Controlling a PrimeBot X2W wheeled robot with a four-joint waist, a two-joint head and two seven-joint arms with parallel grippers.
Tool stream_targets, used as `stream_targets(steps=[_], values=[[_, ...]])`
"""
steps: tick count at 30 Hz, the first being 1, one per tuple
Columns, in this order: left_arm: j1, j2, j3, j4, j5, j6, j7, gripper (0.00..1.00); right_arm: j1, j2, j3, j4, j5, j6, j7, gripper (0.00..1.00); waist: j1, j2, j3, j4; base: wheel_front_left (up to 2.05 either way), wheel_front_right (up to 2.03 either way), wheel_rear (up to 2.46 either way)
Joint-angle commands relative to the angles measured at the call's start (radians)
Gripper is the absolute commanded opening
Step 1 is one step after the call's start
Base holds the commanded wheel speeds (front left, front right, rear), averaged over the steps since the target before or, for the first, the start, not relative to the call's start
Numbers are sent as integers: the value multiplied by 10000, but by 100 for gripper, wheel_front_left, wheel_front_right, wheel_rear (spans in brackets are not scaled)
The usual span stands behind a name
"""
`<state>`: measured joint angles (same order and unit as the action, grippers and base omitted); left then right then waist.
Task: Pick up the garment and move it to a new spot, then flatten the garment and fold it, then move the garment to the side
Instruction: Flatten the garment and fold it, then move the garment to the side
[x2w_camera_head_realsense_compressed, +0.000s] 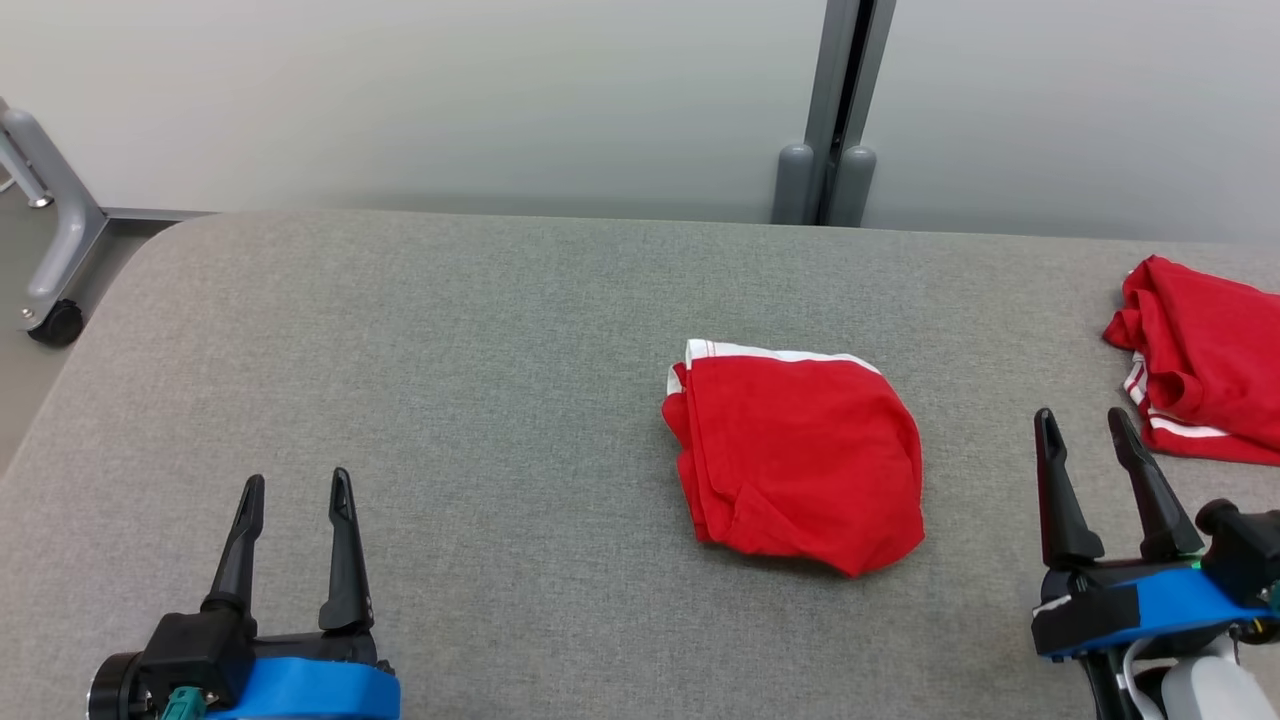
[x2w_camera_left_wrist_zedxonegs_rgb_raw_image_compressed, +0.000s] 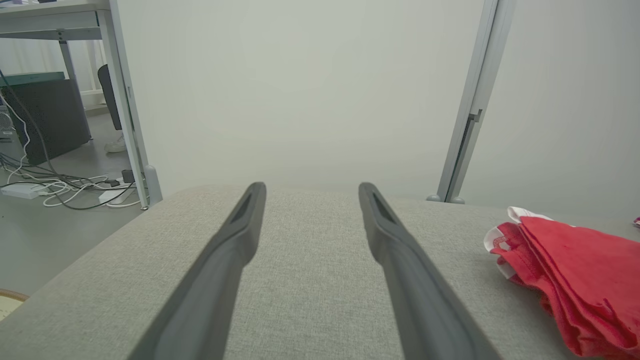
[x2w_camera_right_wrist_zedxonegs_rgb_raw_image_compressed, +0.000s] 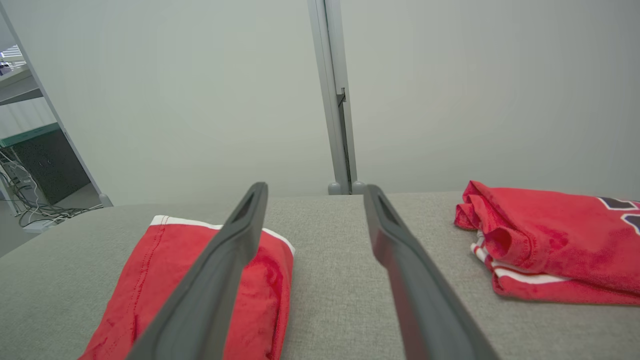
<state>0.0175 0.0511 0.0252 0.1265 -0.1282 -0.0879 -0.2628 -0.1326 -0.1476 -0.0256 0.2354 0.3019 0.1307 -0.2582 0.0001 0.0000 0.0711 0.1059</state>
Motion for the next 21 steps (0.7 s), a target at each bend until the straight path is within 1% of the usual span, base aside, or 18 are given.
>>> stream_targets(steps=[1,11,21], values=[[74,-10,28,-49,79,49,-27,100,184,72,-36,-104,-75,1,-43,100,-1,0,-16,-29,0,0,0],[177,-10,141,-145,386,22,-27,100,686,535,-320,-624,-657,1,-66,100,-1,0,-98,-162,0,0,0],[142,33,189,-116,677,-32,-27,100,956,725,-416,-801,-924,1,-67,100,-1,0,-224,-296,0,0,0]])
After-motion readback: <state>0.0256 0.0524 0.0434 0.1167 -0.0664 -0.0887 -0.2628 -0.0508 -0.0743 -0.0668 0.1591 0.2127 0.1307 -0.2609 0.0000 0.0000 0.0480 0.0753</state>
